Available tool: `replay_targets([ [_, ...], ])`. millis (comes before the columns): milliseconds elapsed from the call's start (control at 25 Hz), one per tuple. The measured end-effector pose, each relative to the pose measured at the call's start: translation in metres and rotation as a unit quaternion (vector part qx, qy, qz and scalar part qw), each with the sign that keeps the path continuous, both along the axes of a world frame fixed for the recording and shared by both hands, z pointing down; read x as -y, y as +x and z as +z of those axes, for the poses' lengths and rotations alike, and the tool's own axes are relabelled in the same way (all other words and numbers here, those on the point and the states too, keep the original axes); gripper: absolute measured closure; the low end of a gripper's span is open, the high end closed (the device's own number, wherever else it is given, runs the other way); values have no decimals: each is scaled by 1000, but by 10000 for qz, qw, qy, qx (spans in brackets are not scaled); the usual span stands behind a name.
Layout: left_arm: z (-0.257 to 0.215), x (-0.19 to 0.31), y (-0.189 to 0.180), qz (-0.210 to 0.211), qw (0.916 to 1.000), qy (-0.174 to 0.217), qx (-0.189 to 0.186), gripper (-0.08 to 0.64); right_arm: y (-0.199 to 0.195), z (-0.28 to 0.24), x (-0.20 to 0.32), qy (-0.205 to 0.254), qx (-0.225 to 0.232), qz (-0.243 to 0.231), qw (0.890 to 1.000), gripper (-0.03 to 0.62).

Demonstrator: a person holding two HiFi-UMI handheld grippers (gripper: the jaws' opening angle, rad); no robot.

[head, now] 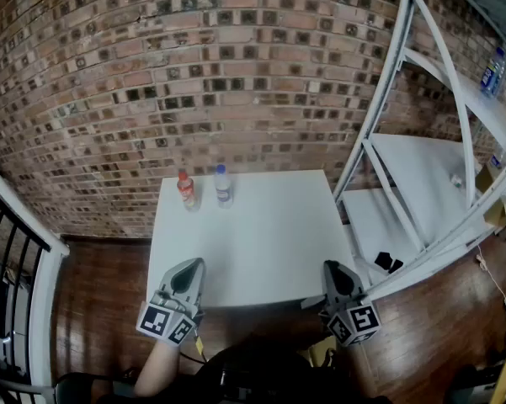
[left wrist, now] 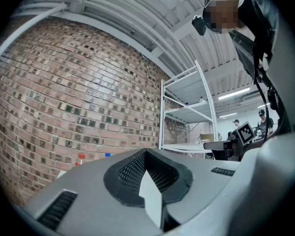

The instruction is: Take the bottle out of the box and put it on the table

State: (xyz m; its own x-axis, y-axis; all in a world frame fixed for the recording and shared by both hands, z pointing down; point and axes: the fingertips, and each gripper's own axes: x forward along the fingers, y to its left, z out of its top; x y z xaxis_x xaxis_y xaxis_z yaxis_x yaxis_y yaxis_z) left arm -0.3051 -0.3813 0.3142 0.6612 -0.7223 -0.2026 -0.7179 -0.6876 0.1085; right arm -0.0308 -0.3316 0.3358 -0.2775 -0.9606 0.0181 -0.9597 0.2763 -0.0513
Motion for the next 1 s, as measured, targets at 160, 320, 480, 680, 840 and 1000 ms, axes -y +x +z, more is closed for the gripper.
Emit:
replay_targets([
  [160,0,-2,16,363,9993,-14,1,558,21,1,-19,-106,31,458,9989,591],
  [320,1,1,32,717,9974,-26,-18,558,42,3,-47,-101,105,992,9950,591],
  [480,8,3,58,1246,9922,-87,-40,558,61,8,-88,-168,158,1636,9863,591],
  [680,18,-7,100,2014,9794,-133,-74,558,77,15,-147,-213,233,2456,9689,591],
  [840,12,-24,139,2590,9658,-65,-108,558,89,16,-192,-194,239,2972,9543,591],
  [1000,3,-54,179,3223,9466,17,-92,558,101,12,-234,-94,285,3471,9373,591],
])
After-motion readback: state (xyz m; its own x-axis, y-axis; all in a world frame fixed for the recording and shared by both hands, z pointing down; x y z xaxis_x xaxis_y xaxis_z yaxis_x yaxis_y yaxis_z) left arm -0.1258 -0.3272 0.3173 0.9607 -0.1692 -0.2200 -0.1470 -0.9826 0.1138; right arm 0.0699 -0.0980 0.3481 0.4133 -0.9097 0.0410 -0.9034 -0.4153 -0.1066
